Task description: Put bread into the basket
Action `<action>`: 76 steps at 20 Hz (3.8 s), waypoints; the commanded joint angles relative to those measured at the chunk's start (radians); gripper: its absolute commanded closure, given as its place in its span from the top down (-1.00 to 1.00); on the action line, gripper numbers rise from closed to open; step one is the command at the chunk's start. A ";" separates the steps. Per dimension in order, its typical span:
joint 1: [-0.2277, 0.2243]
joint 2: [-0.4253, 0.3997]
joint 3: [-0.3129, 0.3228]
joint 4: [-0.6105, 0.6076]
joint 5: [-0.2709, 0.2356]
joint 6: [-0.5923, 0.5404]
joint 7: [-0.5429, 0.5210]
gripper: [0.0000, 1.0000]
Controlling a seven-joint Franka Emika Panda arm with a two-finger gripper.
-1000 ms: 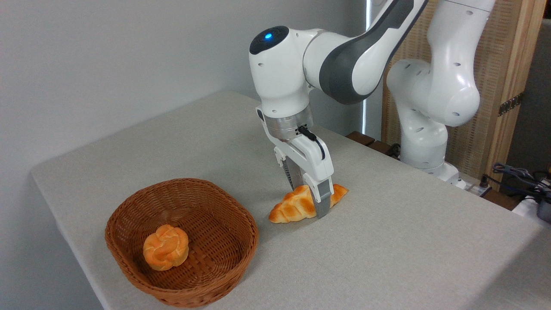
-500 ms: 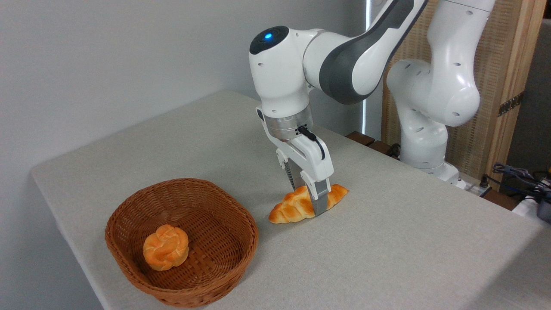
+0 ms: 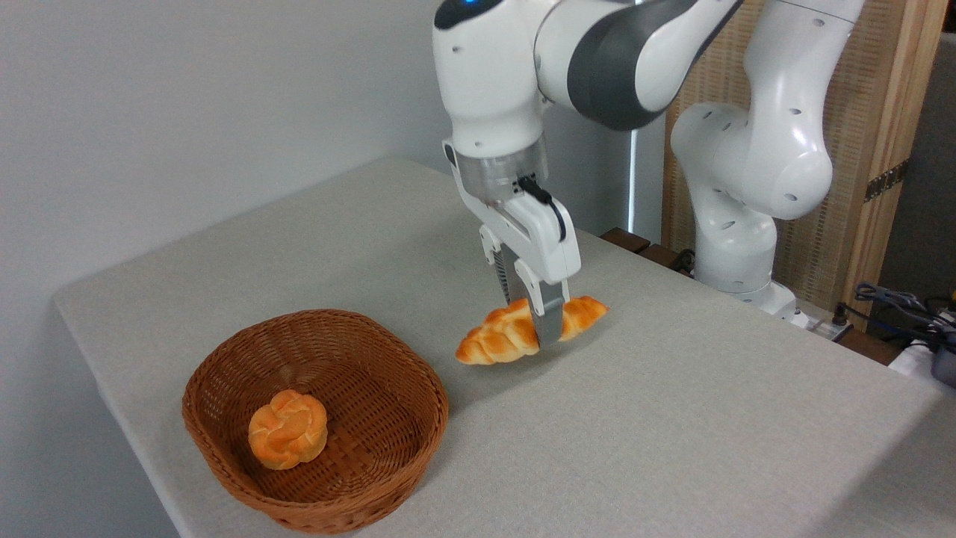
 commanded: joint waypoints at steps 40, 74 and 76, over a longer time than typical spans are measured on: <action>-0.117 0.614 0.040 0.658 -0.276 0.114 -0.350 0.99; 0.182 0.424 -0.257 0.790 -0.128 -0.220 -0.285 1.00; 0.254 0.424 -0.311 0.790 -0.128 -0.223 -0.284 1.00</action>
